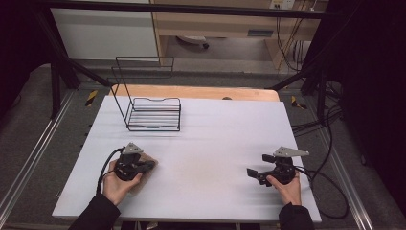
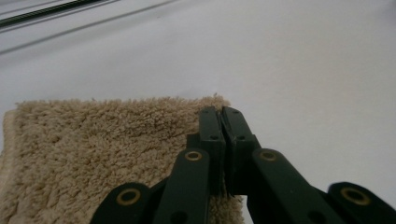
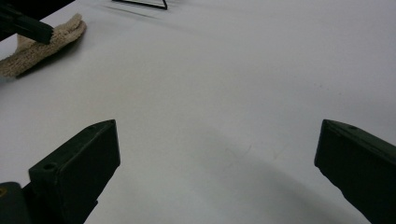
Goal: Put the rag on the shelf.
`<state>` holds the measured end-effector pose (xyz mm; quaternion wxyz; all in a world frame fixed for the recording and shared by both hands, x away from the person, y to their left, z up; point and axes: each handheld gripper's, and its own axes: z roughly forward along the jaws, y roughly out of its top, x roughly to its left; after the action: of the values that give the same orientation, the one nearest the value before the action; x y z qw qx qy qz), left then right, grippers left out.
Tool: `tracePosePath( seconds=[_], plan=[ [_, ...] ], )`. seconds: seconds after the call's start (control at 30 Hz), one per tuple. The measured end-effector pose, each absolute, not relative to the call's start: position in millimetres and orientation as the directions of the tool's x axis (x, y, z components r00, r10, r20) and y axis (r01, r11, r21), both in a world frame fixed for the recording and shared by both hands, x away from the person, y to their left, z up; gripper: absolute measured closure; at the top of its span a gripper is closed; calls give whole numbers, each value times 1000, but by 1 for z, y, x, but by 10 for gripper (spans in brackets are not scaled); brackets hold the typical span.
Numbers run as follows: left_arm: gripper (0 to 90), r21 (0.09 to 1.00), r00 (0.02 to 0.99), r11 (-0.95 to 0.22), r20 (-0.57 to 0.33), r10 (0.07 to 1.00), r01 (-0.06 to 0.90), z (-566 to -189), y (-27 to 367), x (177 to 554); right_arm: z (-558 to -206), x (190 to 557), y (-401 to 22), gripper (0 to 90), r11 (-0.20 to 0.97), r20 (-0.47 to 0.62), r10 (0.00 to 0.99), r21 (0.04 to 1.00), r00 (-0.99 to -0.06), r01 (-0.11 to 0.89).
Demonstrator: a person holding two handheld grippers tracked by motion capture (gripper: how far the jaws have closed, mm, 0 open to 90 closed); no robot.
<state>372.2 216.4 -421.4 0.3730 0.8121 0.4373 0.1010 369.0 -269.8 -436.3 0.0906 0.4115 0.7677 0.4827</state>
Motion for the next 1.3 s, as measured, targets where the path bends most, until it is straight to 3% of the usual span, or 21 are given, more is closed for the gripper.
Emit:
tracePosePath(
  seconds=[0.2, 0.47, 0.53, 0.57, 0.6, 0.63, 0.8, 0.93, 1.3],
  plan=[
    [871, 696, 618, -319, -226, 753, 643, -417, 196, 368, -437, 369, -270, 7, 198, 257, 719, 815, -646, 544],
    [842, 700, 659, -359, -210, 722, 617, -430, 185, 376, -438, 370, -267, 11, 201, 260, 717, 811, -647, 549],
    [694, 720, 664, -345, -211, 717, 602, -427, 190, 376, -438, 370, -265, 13, 206, 252, 721, 812, -646, 547],
    [694, 732, 667, -341, -203, 717, 590, -423, 194, 376, -438, 370, -265, 13, 206, 252, 721, 812, -646, 547],
    [579, 741, 671, -342, -194, 715, 578, -420, 199, 376, -437, 370, -263, 15, 215, 243, 722, 811, -648, 544],
    [536, 750, 671, -341, -180, 719, 567, -416, 205, 376, -437, 369, -262, 16, 212, 243, 724, 812, -645, 544],
    [420, 753, 639, -342, -134, 757, 563, -407, 246, 375, -436, 369, -253, 19, 210, 240, 733, 810, -636, 548],
    [414, 727, 598, -336, -127, 791, 599, -413, 278, 371, -435, 369, -241, 24, 206, 235, 742, 811, -628, 547],
    [522, 656, 575, -358, -142, 806, 664, -436, 295, 376, -426, 368, -187, 52, 209, 236, 740, 810, -630, 548]
  ],
)
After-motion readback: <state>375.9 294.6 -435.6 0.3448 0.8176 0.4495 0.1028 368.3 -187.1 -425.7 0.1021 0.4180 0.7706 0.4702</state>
